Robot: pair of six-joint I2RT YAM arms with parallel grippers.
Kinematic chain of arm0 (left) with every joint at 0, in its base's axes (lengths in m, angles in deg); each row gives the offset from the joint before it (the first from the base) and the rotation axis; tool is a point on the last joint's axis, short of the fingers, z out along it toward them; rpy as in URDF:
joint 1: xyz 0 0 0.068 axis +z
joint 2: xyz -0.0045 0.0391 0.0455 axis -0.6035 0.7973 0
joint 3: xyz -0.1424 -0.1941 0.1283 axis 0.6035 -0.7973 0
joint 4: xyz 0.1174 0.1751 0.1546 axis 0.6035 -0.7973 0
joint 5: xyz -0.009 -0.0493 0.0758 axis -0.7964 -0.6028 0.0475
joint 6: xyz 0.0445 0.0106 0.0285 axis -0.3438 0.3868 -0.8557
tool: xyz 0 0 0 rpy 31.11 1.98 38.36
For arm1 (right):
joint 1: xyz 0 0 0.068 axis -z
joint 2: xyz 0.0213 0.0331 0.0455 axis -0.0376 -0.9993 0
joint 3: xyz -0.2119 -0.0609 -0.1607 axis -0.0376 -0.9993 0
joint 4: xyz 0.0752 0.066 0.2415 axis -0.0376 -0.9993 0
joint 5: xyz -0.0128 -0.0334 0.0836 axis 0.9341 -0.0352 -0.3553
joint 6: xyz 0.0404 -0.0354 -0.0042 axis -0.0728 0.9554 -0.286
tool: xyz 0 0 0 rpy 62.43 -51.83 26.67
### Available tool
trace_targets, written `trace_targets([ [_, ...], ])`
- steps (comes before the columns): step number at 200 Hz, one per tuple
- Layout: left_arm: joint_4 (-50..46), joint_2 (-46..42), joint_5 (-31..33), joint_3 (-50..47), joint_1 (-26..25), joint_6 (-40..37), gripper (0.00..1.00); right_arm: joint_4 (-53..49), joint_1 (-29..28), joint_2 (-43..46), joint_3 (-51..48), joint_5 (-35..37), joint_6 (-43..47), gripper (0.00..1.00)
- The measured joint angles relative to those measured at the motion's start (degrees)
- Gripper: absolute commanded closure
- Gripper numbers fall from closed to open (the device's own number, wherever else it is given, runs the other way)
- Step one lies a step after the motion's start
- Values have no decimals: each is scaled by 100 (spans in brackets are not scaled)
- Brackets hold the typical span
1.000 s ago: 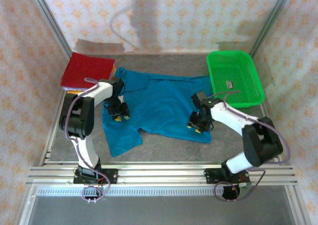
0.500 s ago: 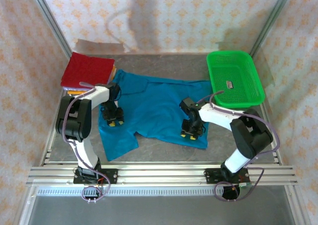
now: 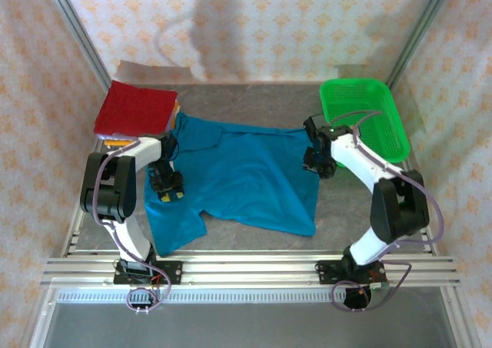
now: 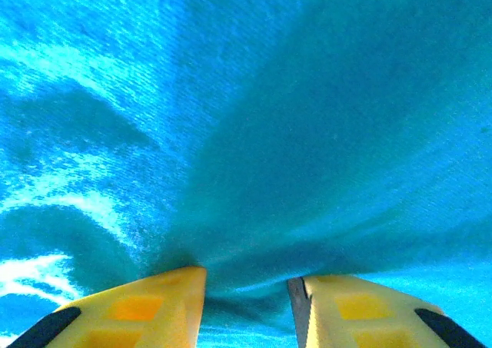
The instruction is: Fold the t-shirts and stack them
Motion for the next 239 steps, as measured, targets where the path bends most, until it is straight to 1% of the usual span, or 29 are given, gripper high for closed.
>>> trace_targets([
  [28, 0, 0, -2, -2, 0, 0, 63, 264, 302, -592, 160, 55, 339, 66],
  [81, -2, 0, -2, 0, 0, -44, 63, 734, 332, -1228, 651, 236, 748, 67],
  [178, -33, 0, 0, 20, 0, -48, 64, 1215, 334, -1722, 909, 734, 1060, 68],
  [239, -46, 0, 2, 22, 0, -107, 65, 1327, 337, -1799, 944, 787, 1104, 74],
])
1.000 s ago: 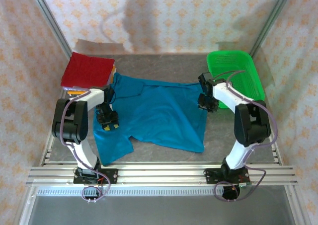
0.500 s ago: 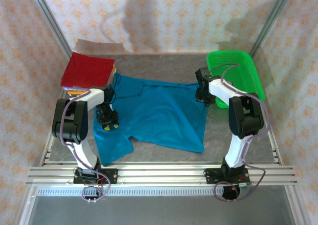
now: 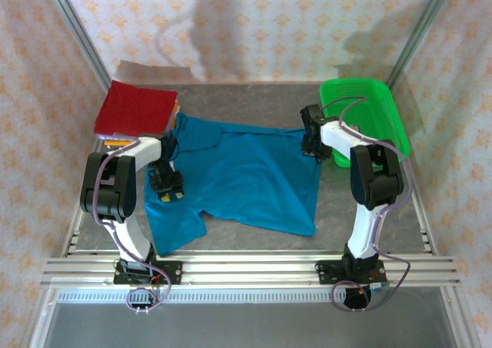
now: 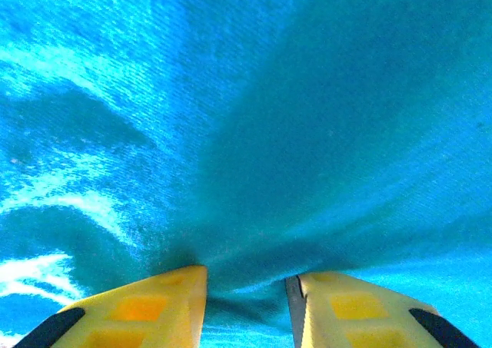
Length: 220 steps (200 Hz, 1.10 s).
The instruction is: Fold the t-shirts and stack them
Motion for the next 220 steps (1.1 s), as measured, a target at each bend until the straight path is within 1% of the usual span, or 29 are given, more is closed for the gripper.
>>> trace_targets([
  [48, -4, 0, 2, 0, 0, -2, 65, 35, 0, -28, 24, 9, 39, 82],
  [61, -9, 0, 2, 0, 0, -2, 65, 35, 0, -48, 59, 7, 57, 86],
  [74, -17, 0, 2, 0, 0, -2, 65, 37, 0, -63, 68, 11, 92, 93],
  [96, -22, 0, 4, 0, 0, -2, 65, 35, 0, -63, 68, 11, 131, 98],
  [115, -37, 0, 13, 11, 0, -2, 65, 35, 0, -63, 68, 9, 146, 100],
  [150, -68, 0, 68, 11, 0, -11, 65, 13, 0, -63, 68, 66, 146, 100],
  [220, -87, 4, 109, 11, 0, -37, 65, -374, 0, -31, 304, 870, -9, 100],
])
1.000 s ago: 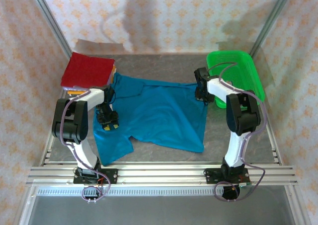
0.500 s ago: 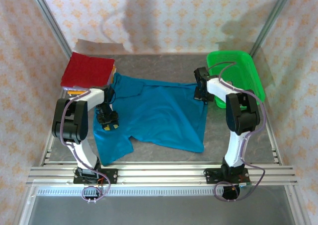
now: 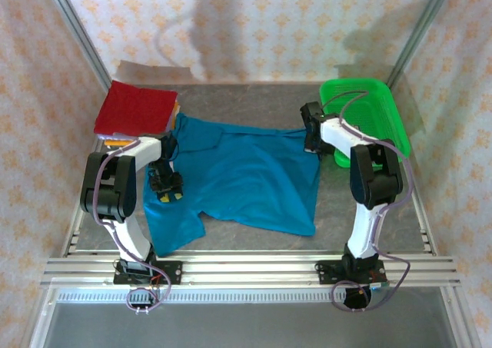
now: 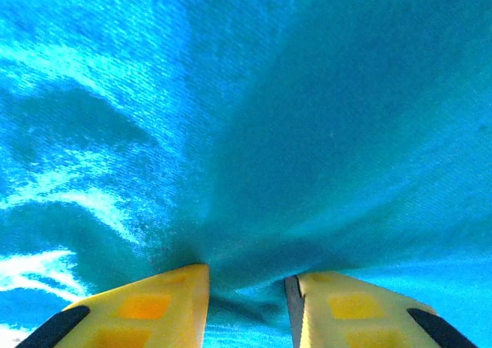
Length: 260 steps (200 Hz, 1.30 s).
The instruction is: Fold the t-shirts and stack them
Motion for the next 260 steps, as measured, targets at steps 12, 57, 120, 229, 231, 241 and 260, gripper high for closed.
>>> trace_targets([
  [12, 0, 0, 0, 0, 0, -4, 65, -57, -2, 0, 70, 114, -42, 100],
  [57, 0, 2, 0, 0, 0, -7, 65, -284, -2, -122, 581, 487, -37, 100],
  [120, 0, 13, -2, 0, 0, -9, 65, -461, -4, -352, 776, 726, -31, 90],
  [229, -365, -286, -2, 422, 0, -9, 63, -1285, -1047, 1733, 59, 55, -442, 69],
  [231, -372, -302, -2, 439, 0, -9, 63, -1296, -1058, 1836, -20, -4, -476, 69],
  [241, -413, -413, -4, 531, 0, -9, 63, -1311, -1099, 2330, -452, -254, -761, 68],
  [260, -466, -533, -24, 645, 0, -9, 63, -1325, -1198, 3176, -1440, -809, -1335, 64],
])
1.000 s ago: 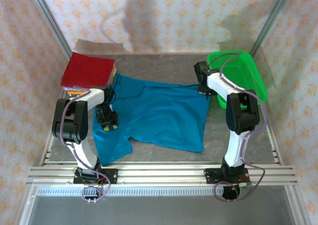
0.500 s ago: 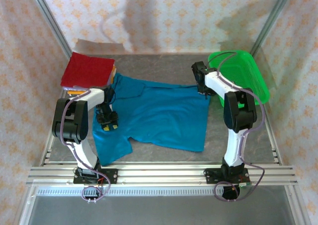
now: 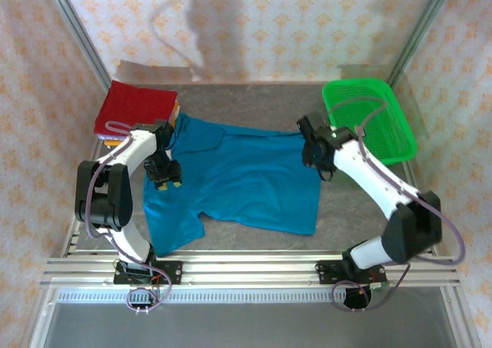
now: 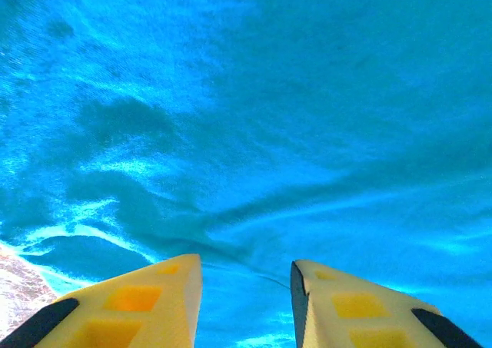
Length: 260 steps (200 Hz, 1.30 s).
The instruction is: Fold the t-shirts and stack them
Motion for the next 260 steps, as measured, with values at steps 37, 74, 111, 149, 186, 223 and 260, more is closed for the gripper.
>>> trace_targets([
  [37, -44, -39, -48, 20, 0, 2, 61, 238, -243, 612, -1582, -1123, -944, 62],
  [74, -44, -57, -131, -94, 0, -2, 60, 975, -262, 466, -2310, -1729, -1528, 60],
  [111, -76, -243, -111, -219, -9, 0, 59, 1552, -212, -63, -2518, -1801, -1954, 56],
  [149, -140, -549, 24, -223, -168, 7, 59, 1598, 258, -146, -2570, -1808, -2022, 55],
  [186, -162, -662, 24, -337, -195, 11, 58, 1362, 970, -323, -2321, -1502, -1541, 55],
  [223, -208, -682, 28, -374, -195, 20, 57, 857, 1193, -693, -1563, -1139, -964, 55],
  [260, -282, -758, 31, -448, -195, 20, 57, 339, 1169, 122, -1475, -1045, -953, 56],
])
